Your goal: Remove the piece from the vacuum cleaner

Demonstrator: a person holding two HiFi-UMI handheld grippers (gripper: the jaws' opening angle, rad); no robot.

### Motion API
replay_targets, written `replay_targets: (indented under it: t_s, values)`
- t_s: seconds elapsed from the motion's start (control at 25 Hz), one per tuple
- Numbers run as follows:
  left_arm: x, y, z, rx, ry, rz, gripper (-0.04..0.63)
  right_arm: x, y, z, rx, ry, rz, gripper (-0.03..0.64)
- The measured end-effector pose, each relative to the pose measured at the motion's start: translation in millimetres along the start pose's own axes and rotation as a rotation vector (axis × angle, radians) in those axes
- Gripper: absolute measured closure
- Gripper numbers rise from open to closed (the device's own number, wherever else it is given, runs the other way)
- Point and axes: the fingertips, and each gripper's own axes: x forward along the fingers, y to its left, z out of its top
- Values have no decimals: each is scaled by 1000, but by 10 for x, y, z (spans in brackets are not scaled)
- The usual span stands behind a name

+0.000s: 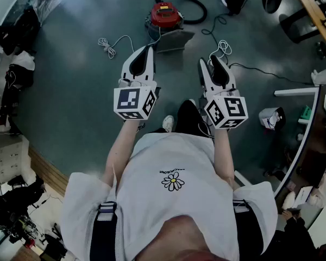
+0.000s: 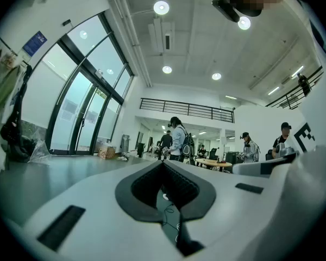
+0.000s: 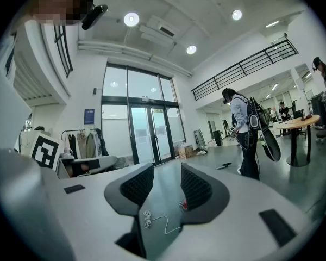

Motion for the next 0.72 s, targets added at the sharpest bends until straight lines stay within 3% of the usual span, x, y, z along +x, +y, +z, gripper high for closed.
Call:
replay_targets:
  t_s: [0.2,0.44,0.72]
  values:
    - [347,27,-141,1,14,-5,591,316,-224,-45,-38,-2,17,476]
    - [928,237,-174,10,26,8,591,996,-557,-13,-2,-1,60,476]
    - [1967,548,-171,28,44,43,591,1998,-1185,130,2,27,89,476]
